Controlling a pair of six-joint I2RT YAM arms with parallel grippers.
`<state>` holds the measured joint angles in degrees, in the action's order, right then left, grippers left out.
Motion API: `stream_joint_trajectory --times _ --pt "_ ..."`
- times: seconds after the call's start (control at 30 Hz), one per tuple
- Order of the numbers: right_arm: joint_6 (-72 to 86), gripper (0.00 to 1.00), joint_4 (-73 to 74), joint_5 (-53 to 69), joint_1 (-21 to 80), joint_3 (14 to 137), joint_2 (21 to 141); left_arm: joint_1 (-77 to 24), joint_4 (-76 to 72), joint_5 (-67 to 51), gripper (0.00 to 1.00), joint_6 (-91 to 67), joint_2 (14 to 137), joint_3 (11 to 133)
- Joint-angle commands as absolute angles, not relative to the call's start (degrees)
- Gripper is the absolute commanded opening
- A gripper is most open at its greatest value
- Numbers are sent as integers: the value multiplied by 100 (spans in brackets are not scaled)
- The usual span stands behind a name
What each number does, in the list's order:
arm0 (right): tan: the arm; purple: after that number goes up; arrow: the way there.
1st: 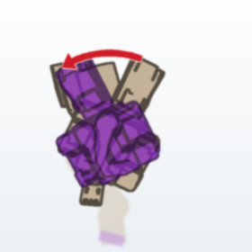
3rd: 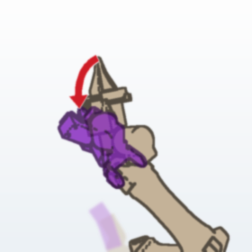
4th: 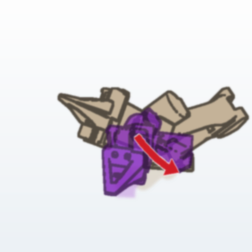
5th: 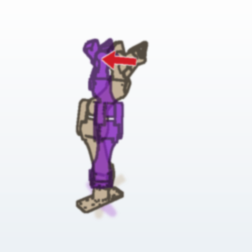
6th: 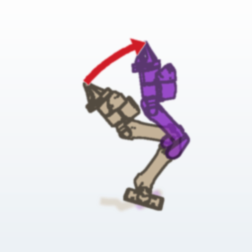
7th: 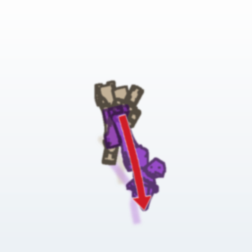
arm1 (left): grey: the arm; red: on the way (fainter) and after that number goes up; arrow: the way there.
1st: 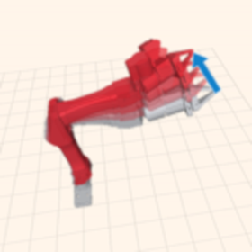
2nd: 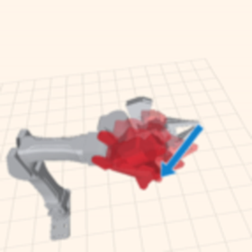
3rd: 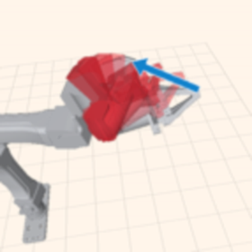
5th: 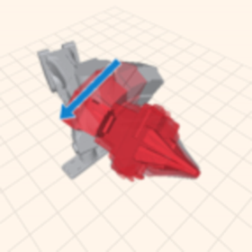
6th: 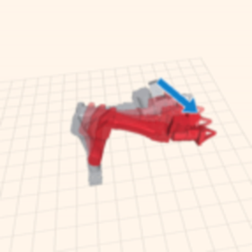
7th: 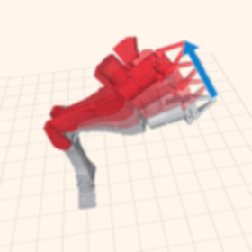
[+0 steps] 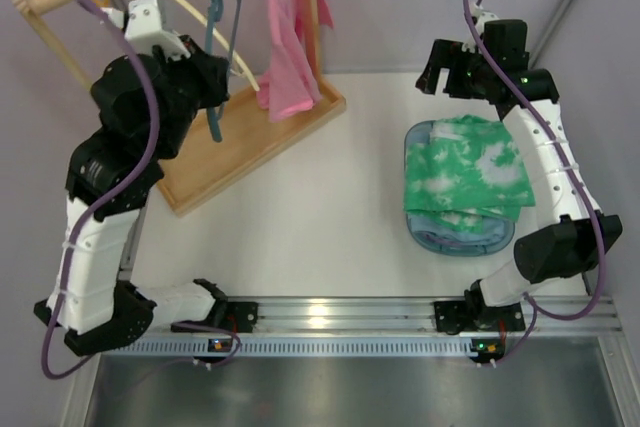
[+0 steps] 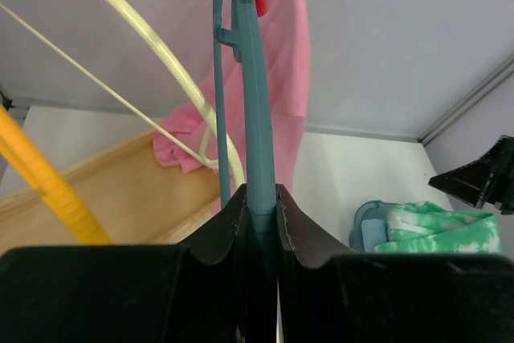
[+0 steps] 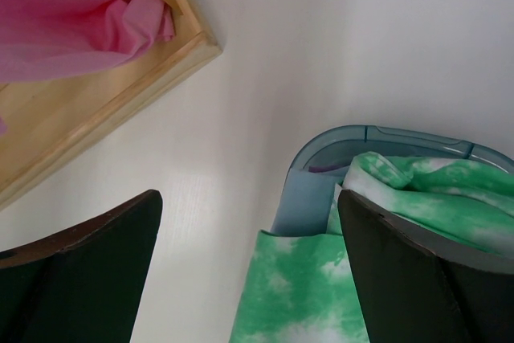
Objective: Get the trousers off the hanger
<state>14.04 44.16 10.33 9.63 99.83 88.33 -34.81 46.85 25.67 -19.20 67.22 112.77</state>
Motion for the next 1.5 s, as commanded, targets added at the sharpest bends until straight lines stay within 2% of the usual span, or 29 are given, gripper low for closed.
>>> stream_joint_trajectory --times 0.0,0.17,0.3,0.53,0.8,1.0,1.47 --pt "1345 92 4280 967 1020 9968 8710 -3472 4755 2812 0 -2276 7311 11794" --pt "1406 92 4245 949 1028 9765 8657 -3472 4781 2882 0 -2583 8110 12716" --pt "1441 92 4184 949 1011 9581 8631 -3472 5263 3969 0 -2733 8718 13332" --pt "1503 92 4140 1019 1020 9440 8604 -3472 5063 4710 0 -2409 9596 13956" --pt "1503 92 4175 967 1020 9413 8613 -3472 3641 5422 0 -1970 9957 13790" --pt "1529 92 4289 1081 1011 9685 8824 -3463 3322 6090 0 -1591 10248 13790" --pt "1547 91 4324 1169 1011 9853 9106 -2707 3314 5388 0 -1899 10477 13237"
